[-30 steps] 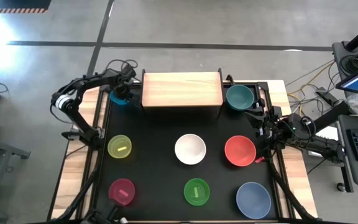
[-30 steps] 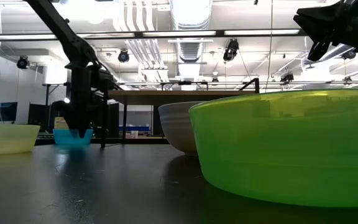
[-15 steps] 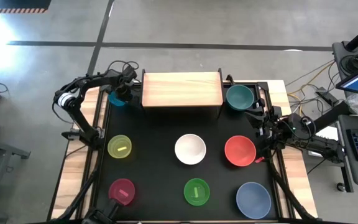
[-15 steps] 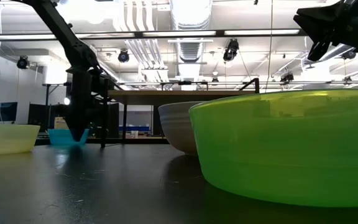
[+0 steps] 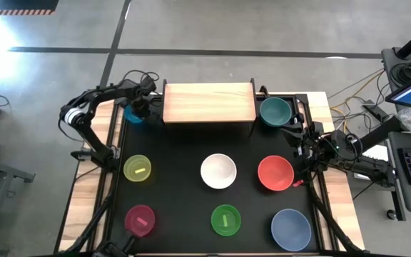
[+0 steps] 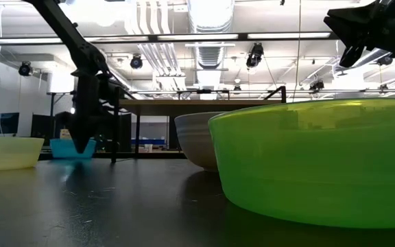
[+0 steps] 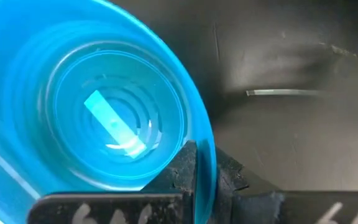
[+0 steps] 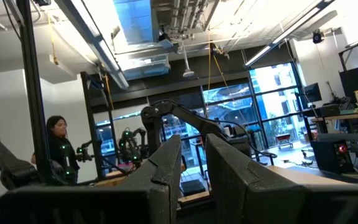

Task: Place and stack bowls onto a shelf
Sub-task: Put the small blue bowl on the shelf

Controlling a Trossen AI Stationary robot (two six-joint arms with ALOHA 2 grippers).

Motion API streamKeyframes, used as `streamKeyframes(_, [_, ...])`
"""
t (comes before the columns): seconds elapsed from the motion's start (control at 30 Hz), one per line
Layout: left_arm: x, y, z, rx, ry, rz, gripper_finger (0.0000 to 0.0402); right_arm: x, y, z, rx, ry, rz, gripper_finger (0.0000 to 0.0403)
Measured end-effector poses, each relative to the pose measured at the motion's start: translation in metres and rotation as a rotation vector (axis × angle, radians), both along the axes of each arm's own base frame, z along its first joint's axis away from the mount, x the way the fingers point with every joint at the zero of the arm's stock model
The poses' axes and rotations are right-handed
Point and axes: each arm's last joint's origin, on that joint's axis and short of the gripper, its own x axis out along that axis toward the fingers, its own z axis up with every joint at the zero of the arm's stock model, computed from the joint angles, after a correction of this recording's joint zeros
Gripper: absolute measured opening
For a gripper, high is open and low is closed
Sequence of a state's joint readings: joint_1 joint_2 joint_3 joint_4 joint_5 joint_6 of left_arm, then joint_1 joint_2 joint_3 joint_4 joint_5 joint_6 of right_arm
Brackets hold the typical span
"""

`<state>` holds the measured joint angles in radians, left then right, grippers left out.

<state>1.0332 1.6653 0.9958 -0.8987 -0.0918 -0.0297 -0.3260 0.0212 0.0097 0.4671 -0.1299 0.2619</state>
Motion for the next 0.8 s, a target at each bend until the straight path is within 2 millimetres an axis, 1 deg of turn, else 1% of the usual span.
streamKeyframes(0.2, [0.000, 0.001, 0.007, 0.028, -0.018, 0.033, 0.0000, 0.000, 0.000, 0.000, 0.000, 0.000, 0.000, 0.0066])
streamKeyframes(0.4, [0.004, 0.011, 0.024, 0.101, -0.040, 0.086, 0.0001, 0.000, 0.000, 0.000, 0.000, 0.000, 0.000, 0.0066])
streamKeyframes(0.6, [0.011, 0.027, 0.055, 0.215, -0.052, 0.123, 0.0001, 0.000, 0.000, 0.000, 0.000, 0.000, 0.000, 0.0066])
streamKeyframes(0.8, [0.019, 0.040, 0.097, 0.297, -0.106, 0.127, 0.0001, 0.000, 0.000, 0.000, 0.000, 0.000, 0.000, 0.0066])
